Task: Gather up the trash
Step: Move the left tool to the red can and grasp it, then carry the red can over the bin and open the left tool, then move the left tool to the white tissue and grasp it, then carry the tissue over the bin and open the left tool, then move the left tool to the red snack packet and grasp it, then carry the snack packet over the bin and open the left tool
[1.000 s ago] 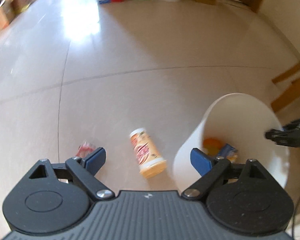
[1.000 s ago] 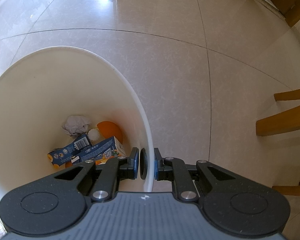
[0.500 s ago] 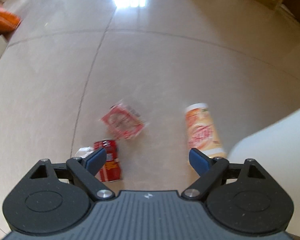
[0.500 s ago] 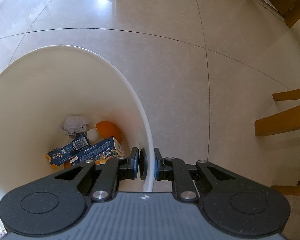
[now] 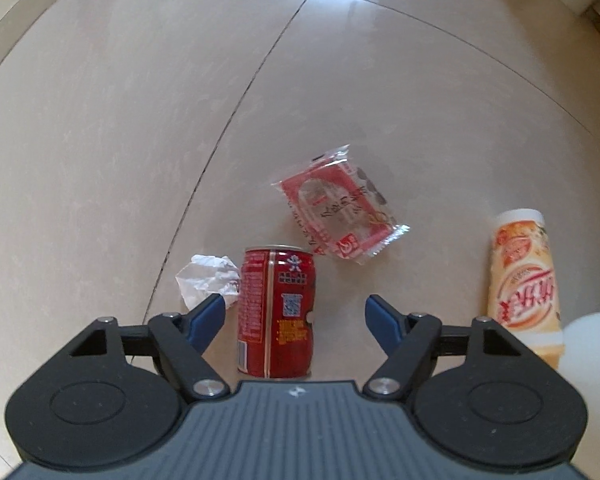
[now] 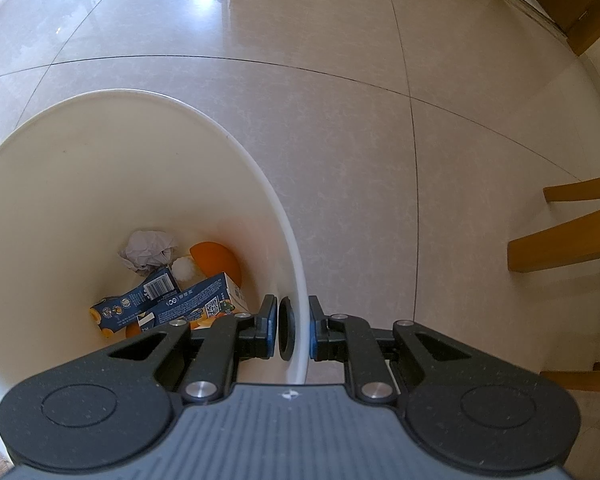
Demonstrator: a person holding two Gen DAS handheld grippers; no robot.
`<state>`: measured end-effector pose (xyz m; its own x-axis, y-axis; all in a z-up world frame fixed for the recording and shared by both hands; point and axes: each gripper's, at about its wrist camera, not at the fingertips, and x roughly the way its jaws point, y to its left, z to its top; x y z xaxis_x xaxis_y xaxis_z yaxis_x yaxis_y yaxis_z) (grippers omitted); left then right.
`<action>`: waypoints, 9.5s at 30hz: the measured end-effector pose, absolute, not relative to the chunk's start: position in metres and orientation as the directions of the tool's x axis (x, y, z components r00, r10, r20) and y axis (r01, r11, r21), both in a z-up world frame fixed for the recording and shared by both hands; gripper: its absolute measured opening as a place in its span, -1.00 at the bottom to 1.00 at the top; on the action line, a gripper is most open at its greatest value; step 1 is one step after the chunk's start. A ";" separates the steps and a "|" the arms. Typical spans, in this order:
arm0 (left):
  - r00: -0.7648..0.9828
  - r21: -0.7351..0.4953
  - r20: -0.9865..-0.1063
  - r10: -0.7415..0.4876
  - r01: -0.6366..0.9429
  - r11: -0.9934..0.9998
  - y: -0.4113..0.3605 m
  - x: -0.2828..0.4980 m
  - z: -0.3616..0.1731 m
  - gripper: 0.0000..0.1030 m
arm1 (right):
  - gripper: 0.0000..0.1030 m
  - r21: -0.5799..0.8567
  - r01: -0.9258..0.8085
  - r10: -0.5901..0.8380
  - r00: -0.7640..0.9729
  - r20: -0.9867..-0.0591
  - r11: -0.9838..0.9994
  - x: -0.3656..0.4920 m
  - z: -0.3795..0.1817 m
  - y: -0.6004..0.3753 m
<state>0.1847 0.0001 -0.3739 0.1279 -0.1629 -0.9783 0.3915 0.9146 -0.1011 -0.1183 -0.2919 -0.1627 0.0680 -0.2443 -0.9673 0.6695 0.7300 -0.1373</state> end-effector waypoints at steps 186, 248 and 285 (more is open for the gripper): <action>-0.094 -0.278 -0.875 -0.475 0.901 0.333 -0.127 0.077 -0.093 -0.55 | -0.75 -0.068 0.725 -0.148 0.048 -0.988 0.686 -0.117 -0.168 -0.305; 0.072 -0.175 -0.980 -0.184 0.113 0.978 -0.046 0.261 -0.403 0.83 | -0.74 -0.040 0.749 -0.148 0.077 -0.986 0.661 -0.123 -0.164 -0.307; 0.071 -0.070 -0.990 -0.120 0.489 0.869 -0.066 0.255 -0.358 -0.08 | -0.72 -0.046 0.754 -0.151 0.071 -0.986 0.656 -0.121 -0.165 -0.308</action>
